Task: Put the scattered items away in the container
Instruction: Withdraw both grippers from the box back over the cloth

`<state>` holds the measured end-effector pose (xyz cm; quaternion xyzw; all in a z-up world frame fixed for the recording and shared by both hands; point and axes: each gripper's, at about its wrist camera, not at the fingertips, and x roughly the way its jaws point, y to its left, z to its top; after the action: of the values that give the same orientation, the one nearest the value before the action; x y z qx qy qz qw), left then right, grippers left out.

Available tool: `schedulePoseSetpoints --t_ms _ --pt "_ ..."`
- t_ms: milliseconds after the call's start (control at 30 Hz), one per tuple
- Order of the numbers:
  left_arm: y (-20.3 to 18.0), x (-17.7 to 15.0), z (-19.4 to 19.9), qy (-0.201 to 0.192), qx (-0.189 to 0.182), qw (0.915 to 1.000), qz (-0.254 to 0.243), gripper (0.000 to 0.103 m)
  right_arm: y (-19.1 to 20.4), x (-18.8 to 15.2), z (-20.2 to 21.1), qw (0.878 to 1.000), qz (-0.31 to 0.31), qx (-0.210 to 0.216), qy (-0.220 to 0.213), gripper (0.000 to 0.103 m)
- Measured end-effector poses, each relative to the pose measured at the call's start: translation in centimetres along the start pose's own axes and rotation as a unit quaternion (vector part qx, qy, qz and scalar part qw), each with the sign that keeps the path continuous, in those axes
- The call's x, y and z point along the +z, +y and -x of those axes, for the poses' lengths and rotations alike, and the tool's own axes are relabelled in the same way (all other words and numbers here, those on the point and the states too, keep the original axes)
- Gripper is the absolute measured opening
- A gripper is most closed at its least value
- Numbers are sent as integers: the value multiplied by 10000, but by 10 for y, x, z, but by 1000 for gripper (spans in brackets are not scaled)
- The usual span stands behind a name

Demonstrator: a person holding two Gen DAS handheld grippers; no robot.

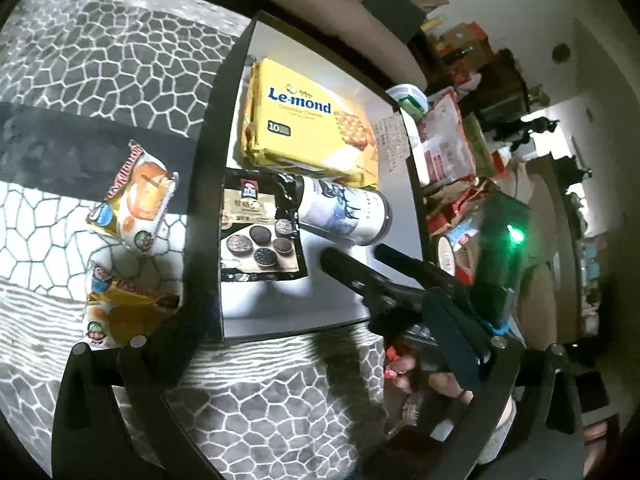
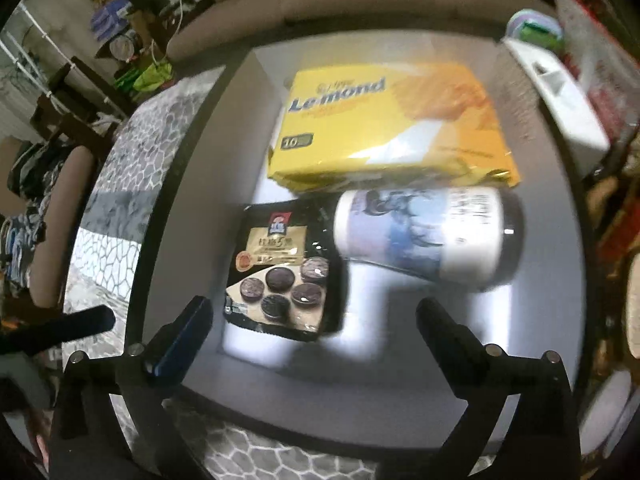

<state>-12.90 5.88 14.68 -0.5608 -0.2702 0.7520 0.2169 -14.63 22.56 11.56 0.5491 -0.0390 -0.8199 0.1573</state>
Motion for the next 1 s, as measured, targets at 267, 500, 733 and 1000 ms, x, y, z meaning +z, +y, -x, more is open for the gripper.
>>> schedulePoseSetpoints --t_ms 267,500,733,1000 --pt "-13 -16 9 -326 565 9974 -290 103 0 -26 39 9979 95 -302 -559 103" --pt "-15 -29 10 -590 1296 9881 -583 103 4 -46 55 9957 127 -458 -794 103" --pt "-18 -48 26 -944 1955 9713 -966 103 8 -61 63 9952 3 -407 -890 103" --pt "2 -82 58 -1121 2081 9655 -1092 103 31 -92 82 9945 -13 -63 -1041 103"
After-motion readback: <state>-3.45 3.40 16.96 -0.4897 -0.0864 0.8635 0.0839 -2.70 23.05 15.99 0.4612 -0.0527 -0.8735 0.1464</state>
